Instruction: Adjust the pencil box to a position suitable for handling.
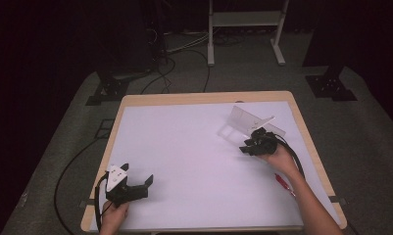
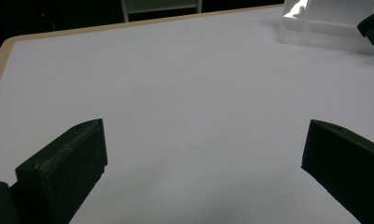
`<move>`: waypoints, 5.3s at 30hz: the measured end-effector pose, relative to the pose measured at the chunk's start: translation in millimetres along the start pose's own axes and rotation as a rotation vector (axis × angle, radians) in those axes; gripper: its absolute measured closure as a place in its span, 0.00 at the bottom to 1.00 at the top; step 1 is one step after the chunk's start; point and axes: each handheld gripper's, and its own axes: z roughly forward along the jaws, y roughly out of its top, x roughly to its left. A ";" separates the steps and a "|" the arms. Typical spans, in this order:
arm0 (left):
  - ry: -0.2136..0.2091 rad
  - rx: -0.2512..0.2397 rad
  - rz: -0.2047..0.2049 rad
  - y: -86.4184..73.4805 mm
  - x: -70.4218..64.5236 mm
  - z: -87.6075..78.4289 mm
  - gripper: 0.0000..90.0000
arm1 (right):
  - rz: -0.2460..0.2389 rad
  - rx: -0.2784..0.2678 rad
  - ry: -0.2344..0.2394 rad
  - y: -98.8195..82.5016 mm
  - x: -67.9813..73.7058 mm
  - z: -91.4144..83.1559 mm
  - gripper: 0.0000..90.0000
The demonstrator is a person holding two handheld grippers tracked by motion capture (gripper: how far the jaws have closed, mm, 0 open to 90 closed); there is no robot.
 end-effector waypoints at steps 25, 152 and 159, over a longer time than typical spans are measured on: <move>-0.001 0.001 -0.004 0.1 0.4 -0.3 0.00 | -0.024 0.039 -0.027 -2.1 0.3 12.2 0.87; 0.001 0.012 -0.008 0.4 0.8 -0.4 0.00 | -0.337 -0.019 0.227 -6.1 131.5 15.8 0.94; 0.001 0.012 -0.007 0.4 0.8 -0.5 0.00 | -0.323 -0.019 0.242 -6.2 133.1 16.6 0.80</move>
